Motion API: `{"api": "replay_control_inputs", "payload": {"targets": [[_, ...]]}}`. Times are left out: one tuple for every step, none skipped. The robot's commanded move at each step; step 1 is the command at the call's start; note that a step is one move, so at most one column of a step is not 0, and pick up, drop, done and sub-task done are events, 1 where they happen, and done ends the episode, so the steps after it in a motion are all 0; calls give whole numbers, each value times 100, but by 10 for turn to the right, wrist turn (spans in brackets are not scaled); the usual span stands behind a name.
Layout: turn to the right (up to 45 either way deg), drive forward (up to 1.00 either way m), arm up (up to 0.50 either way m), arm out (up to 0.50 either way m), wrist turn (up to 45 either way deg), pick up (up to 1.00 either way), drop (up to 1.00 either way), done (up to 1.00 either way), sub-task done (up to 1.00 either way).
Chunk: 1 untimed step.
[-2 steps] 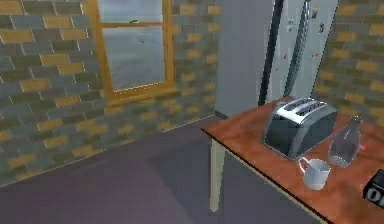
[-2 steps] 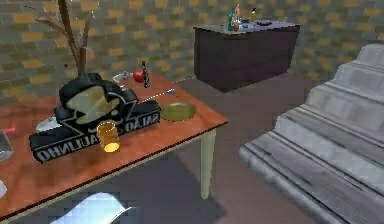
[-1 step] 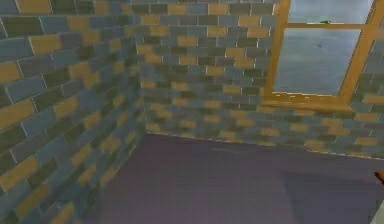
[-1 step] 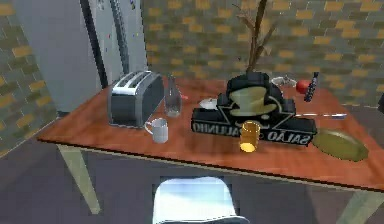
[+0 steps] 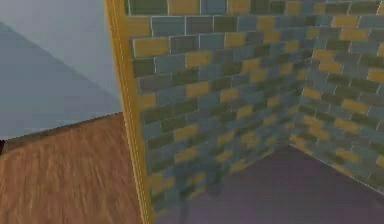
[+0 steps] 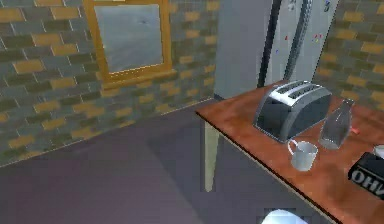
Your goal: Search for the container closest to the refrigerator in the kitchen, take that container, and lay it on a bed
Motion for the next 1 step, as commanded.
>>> {"api": "replay_control_inputs", "payload": {"targets": [[-330,0,0,0,0,0,0,0,0]]}}
